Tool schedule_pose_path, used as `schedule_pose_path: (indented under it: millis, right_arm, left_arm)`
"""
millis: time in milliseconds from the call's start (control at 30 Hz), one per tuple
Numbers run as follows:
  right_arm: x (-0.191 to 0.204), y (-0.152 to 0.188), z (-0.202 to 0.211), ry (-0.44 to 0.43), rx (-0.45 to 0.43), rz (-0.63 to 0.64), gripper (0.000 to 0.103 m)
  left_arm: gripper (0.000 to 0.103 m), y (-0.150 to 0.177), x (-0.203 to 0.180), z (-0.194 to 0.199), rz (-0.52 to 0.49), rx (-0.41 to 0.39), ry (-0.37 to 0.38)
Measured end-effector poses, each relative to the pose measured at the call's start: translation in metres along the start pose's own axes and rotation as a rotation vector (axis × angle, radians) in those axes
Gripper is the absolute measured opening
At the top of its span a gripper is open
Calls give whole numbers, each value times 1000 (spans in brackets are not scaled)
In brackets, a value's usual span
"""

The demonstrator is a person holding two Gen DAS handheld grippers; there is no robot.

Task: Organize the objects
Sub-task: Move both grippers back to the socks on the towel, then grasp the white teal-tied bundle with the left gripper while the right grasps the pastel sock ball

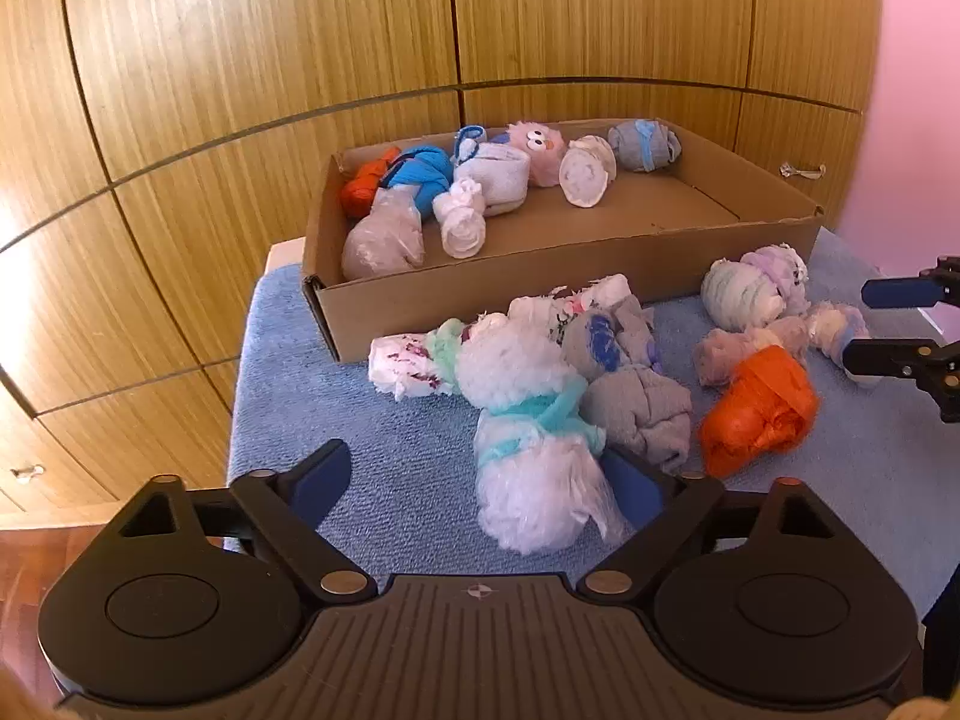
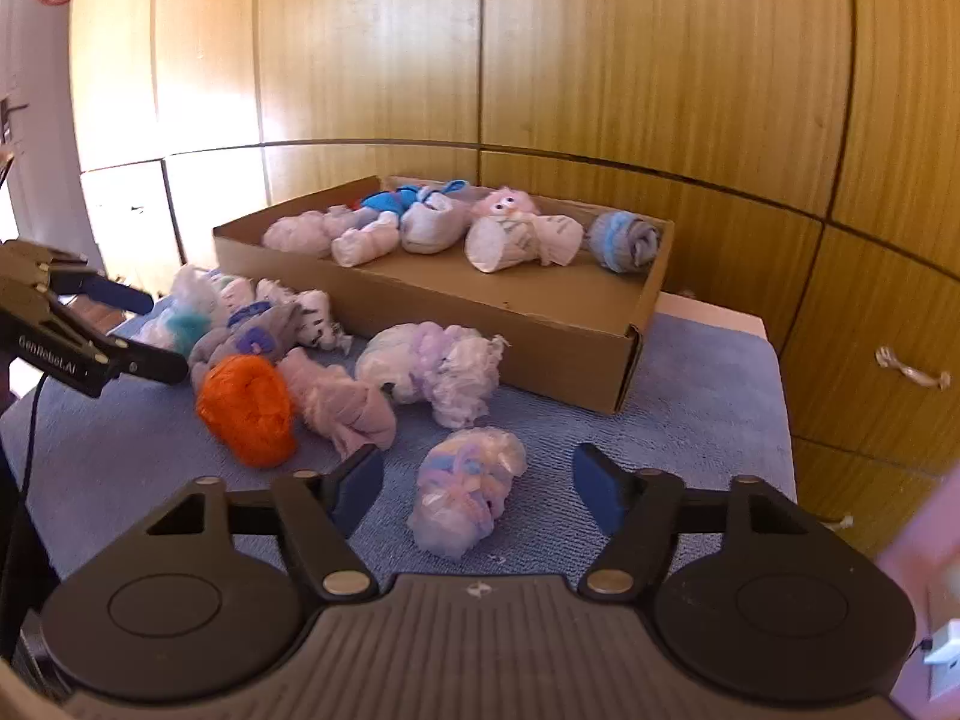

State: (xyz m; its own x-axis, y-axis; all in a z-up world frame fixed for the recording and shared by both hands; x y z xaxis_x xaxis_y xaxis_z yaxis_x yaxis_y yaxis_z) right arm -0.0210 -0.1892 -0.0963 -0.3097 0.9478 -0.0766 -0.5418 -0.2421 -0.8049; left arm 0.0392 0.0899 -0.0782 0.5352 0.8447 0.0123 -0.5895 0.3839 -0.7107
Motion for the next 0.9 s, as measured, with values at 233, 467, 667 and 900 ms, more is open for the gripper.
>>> schedule_pose_path:
  millis: [233, 467, 667, 900]
  right_arm:
    - [-1, 6, -8, 41, 29, -56, 53]
    - [2, 10, -5, 41, 11, -75, 31]
    - [3, 6, 2, 45, -11, -60, 29]
    - [-2, 8, 14, 54, -16, -73, 29]
  left_arm:
    - [67, 0, -5, -11, 17, 21, 47]
    - [49, -1, -10, -13, 2, 4, 89]
    - [48, 2, -13, -8, -1, -7, 89]
    - [48, 5, -15, 6, -14, -4, 98]
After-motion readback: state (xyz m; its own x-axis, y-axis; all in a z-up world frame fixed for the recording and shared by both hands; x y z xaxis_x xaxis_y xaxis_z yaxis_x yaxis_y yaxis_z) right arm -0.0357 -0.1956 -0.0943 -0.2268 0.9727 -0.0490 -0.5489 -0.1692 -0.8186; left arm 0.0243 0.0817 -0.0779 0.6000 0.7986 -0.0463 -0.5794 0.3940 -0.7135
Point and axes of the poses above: each gripper's, at about its wrist camera, not at the fingertips, and z roughly against the way its jaws point, x to its left, y to its underside, the point moved 5 cm from there along -z, roughly the way its jaws point, and after that the axes turned 5 degrees about z, right-handed, at the moved point
